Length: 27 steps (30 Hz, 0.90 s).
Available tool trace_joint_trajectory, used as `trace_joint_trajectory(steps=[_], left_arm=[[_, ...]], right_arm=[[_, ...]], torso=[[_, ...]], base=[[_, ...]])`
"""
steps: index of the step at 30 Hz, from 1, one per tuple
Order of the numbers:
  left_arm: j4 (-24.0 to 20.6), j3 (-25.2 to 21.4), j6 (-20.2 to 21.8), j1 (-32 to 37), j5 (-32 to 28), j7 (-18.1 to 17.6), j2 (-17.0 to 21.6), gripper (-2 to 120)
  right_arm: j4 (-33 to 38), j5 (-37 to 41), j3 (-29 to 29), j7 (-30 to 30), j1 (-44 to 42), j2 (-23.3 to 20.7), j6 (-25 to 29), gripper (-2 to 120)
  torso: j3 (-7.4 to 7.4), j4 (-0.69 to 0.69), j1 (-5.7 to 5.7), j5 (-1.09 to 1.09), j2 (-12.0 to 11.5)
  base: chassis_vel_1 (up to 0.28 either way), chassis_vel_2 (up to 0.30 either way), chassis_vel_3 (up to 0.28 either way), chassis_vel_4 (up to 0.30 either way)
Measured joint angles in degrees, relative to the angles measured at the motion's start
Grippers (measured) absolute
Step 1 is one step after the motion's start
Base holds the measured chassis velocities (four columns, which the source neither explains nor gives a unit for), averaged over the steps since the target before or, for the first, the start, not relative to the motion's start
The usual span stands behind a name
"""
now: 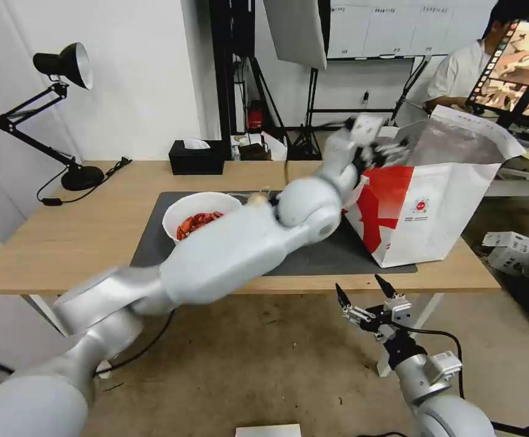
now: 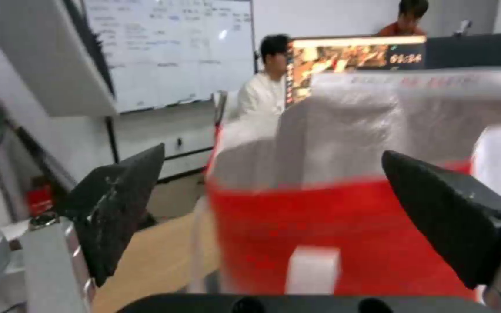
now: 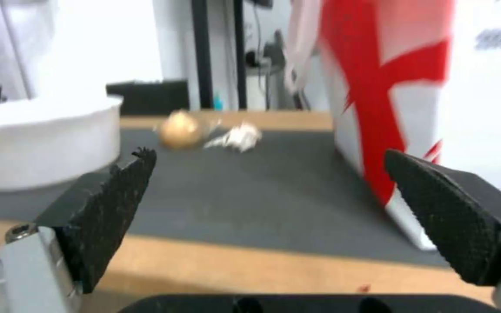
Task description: Pick up the trash from the table and place it into the takeout bag.
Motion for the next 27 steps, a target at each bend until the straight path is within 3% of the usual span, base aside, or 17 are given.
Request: trace_joint_trajectory(steps=[2, 5, 10, 12, 13, 15, 16, 18, 19, 21, 23, 26, 27], left_arm=[[-1.6, -1.32, -0.19, 1.99, 0.6, 0.17, 1.65, 100], [-6.95, -6.29, -0.33, 7.92, 1.93, 1.36, 7.45, 100], [-11.79, -12.33, 0.2, 15.78, 4.1, 2.4, 12.09, 100], [-14.28, -17.31, 0.53, 21.79, 6.85, 4.09, 14.12, 100], [-14.28, -17.31, 0.53, 21.79, 6.85, 4.09, 14.12, 100], [-17.57, -24.37, 0.58, 30.17, 9.61, 6.35, 16.9, 100], [-17.57, -24.37, 0.58, 30.17, 9.61, 6.35, 16.9, 100], [-20.95, -31.86, 0.63, 38.78, 11.8, 8.16, 18.43, 100], [-20.95, -31.86, 0.63, 38.78, 11.8, 8.16, 18.43, 100], [-23.53, -38.0, 0.03, 46.7, 14.08, 9.0, 19.41, 100], [-24.44, -39.67, -0.42, 49.25, 15.05, 9.21, 19.5, 100], [-27.94, -46.53, -2.1, 58.99, 19.62, 10.73, 17.83, 100], [-27.94, -46.53, -2.1, 58.99, 19.62, 10.73, 17.83, 100]], right_arm=[[0.24, 0.15, 0.23, 0.01, 0.0, -0.01, 0.39, 100], [0.87, 0.46, 0.59, 0.07, 0.03, -0.3, 1.03, 100], [1.12, 1.13, 0.67, -0.01, -0.33, -0.47, 1.79, 100], [1.23, 1.46, 0.67, -0.11, -0.41, -0.6, 2.11, 100], [1.23, 1.46, 0.67, -0.11, -0.41, -0.6, 2.11, 100], [1.23, 1.43, 0.67, -0.28, -0.24, -0.96, 2.25, 100], [1.23, 1.43, 0.67, -0.28, -0.24, -0.96, 2.25, 100], [1.23, 1.35, 0.69, -0.31, 0.03, -1.47, 2.26, 100], [1.23, 1.35, 0.69, -0.31, 0.03, -1.47, 2.26, 100], [1.23, 1.37, 0.69, -0.36, 0.07, -2.05, 2.26, 100], [1.23, 1.38, 0.69, -0.42, -0.02, -2.21, 2.26, 100], [1.22, 1.42, 0.73, -0.55, -0.36, -2.38, 2.32, 100], [1.22, 1.42, 0.73, -0.55, -0.36, -2.38, 2.32, 100]], torso=[[0.0, -0.01, 0.0, 0.0, 0.0], [0.0, 0.03, 0.01, -0.01, 0.0], [0.0, 0.03, 0.0, -0.01, 0.0], [0.0, 0.01, 0.0, 0.0, 0.0], [0.0, 0.01, 0.0, 0.0, 0.0], [0.0, 0.01, 0.0, -0.01, 0.0], [0.0, 0.01, 0.0, -0.01, 0.0], [0.0, 0.01, 0.0, 0.0, 0.0], [0.0, 0.01, 0.0, 0.0, 0.0], [-0.01, 0.04, 0.0, 0.01, 0.01], [-0.01, 0.04, 0.0, 0.01, 0.01], [-0.01, 0.03, 0.0, 0.02, 0.0], [-0.01, 0.03, 0.0, 0.02, 0.0]], base=[[0.0, 0.0, 0.0, 0.0], [0.0, 0.0, 0.0, 0.0], [0.0, 0.0, 0.0, 0.0], [0.0, 0.0, 0.0, 0.0], [0.0, 0.0, 0.0, 0.0], [0.0, 0.0, 0.0, 0.0], [0.0, 0.0, 0.0, 0.0], [0.0, 0.0, 0.0, 0.0], [0.0, 0.0, 0.0, 0.0], [0.0, 0.0, 0.0, 0.0], [0.0, 0.0, 0.0, 0.0], [0.0, 0.0, 0.0, 0.0], [0.0, 0.0, 0.0, 0.0]])
